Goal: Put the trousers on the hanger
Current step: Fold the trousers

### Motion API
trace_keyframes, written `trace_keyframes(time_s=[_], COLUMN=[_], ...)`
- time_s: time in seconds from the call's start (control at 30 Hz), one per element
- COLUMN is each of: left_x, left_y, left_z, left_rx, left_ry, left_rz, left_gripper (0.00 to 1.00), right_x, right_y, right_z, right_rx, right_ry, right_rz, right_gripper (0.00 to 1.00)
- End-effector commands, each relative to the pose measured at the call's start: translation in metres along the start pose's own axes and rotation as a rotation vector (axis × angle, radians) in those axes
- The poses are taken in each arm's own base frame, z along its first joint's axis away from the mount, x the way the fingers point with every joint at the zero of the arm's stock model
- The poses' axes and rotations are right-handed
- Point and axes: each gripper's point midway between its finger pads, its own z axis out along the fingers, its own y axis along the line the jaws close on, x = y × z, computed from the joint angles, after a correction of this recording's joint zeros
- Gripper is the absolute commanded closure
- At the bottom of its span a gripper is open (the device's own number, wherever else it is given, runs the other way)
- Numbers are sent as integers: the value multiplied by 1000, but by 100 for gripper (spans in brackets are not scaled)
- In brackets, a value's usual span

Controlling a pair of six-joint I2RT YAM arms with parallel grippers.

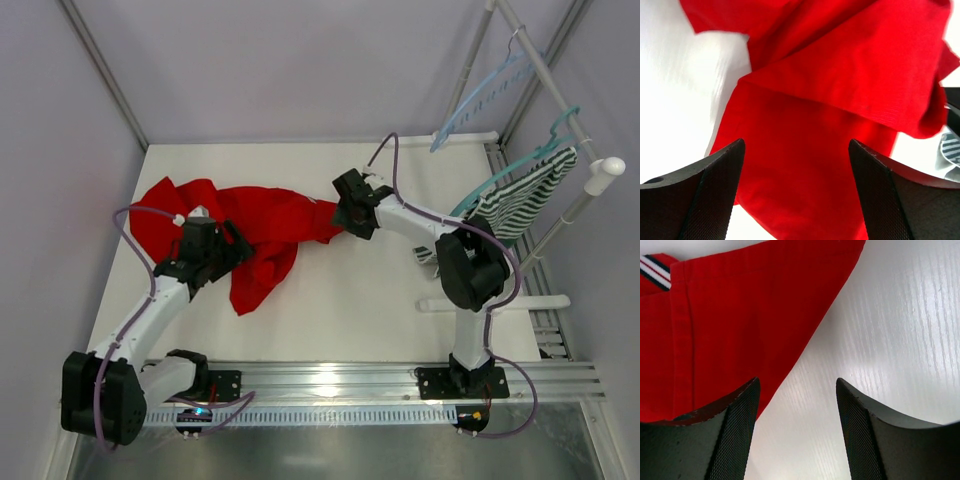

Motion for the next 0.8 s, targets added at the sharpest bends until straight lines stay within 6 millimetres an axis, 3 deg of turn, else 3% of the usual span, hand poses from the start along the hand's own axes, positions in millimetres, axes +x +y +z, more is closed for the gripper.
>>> trace_keyframes(time_s=[0.0, 0.2, 0.33, 0.4, 0.43, 0.47, 0.63, 0.67, 0.77], left_x=[-28, -29, -29, -31, -32, -32, -37, -37, -34], left_y=[-20, -18, -18, -25, -27, -28, -31, -31, -30], left_z=[-15, -17, -17, -22, -23, -24, -32, -32, -28], left_rx=[38, 31, 31, 71, 84, 93, 105, 105, 107], left_ry=[-84, -96, -97, -112, -117, -119, -143, -143, -135], left_rz=[43, 41, 40, 41, 45, 45, 52, 54, 48], left_gripper=[16, 16, 16, 16, 16, 16, 16, 16, 16], right_x=[-18, -13, -19, -22, -26, -29, -49, -57, -61], right_y=[16, 12, 17, 23, 24, 23, 35, 38, 35], right_z=[3, 30, 35, 35, 30, 28, -1, -16, -29], right_rx=[-32, -10, -45, -88, -96, -96, -155, -171, -185], right_ry=[-43, -53, -87, -115, -134, -145, -214, -248, -274], right_rz=[36, 27, 1, -12, -18, -21, -74, -81, -37], right_gripper=[35, 38, 52, 70, 92, 96, 96, 96, 96])
